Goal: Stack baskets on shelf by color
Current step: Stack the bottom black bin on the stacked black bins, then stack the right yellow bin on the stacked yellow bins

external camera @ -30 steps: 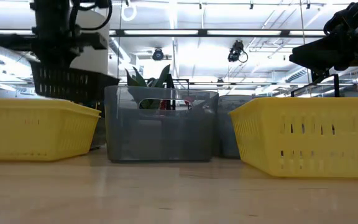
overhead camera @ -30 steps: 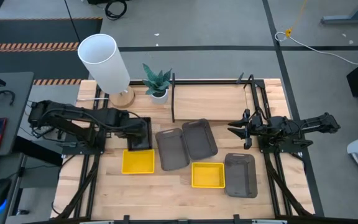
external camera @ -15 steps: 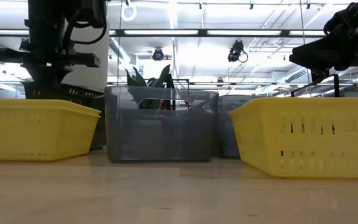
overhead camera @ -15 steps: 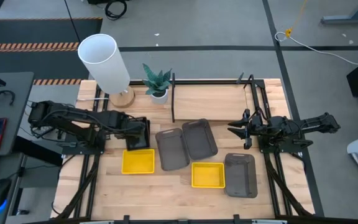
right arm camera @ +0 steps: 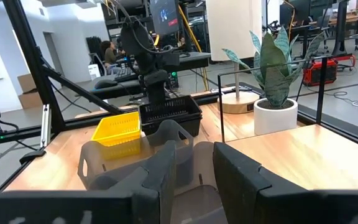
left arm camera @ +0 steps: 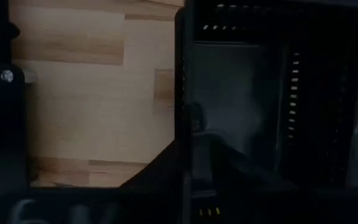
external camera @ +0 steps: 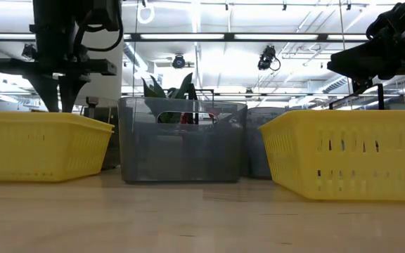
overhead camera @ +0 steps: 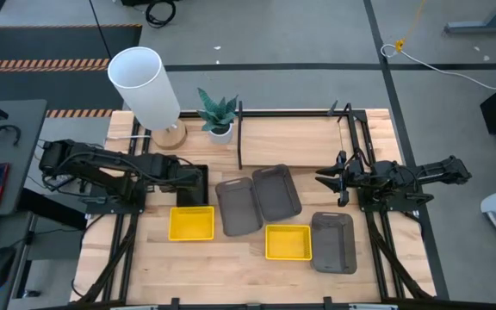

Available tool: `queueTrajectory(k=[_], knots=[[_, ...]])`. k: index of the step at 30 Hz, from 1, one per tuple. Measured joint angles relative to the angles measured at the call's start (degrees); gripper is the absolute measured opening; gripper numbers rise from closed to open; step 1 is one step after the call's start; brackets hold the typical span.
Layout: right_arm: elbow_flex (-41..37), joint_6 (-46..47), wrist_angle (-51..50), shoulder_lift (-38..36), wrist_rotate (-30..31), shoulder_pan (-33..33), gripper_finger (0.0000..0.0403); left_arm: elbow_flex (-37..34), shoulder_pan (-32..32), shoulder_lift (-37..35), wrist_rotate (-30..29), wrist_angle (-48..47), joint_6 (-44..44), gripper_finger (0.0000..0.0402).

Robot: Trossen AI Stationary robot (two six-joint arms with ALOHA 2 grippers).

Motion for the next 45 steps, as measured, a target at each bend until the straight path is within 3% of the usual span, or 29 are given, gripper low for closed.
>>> queueTrajectory(k=[5,8,13,22,26,31,37,45], knots=[[0.0,0.0,0.0,0.0,0.0,0.0,0.0113,1.3,-0.1,0.0,-0.6,0.0,5.7,0.0139],[0.0,0.0,0.0,0.0,0.0,0.0,0.0113,2.7,-0.7,-0.1,-1.7,5.0,11.9,0.0151],[0.0,0.0,0.0,0.0,0.0,0.0,0.0113,3.5,-3.4,0.7,-3.4,27.5,20.2,0.0145],[0.0,0.0,0.0,0.0,0.0,0.0,0.0113,3.7,-8.0,7.8,-3.4,59.9,21.4,0.0133],[0.0,0.0,0.0,0.0,0.0,0.0,0.0113,9.2,-10.0,13.0,-3.3,59.0,21.6,0.0133],[0.0,0.0,0.0,0.0,0.0,0.0,0.0113,21.7,-11.4,20.3,-1.5,52.8,27.3,0.0133],[0.0,0.0,0.0,0.0,0.0,0.0,0.0113,36.2,-11.5,29.7,3.4,41.7,35.7,0.0133],[0.0,0.0,0.0,0.0,0.0,0.0,0.0113,49.6,-12.5,41.0,9.6,36.5,47.4,0.0142]])
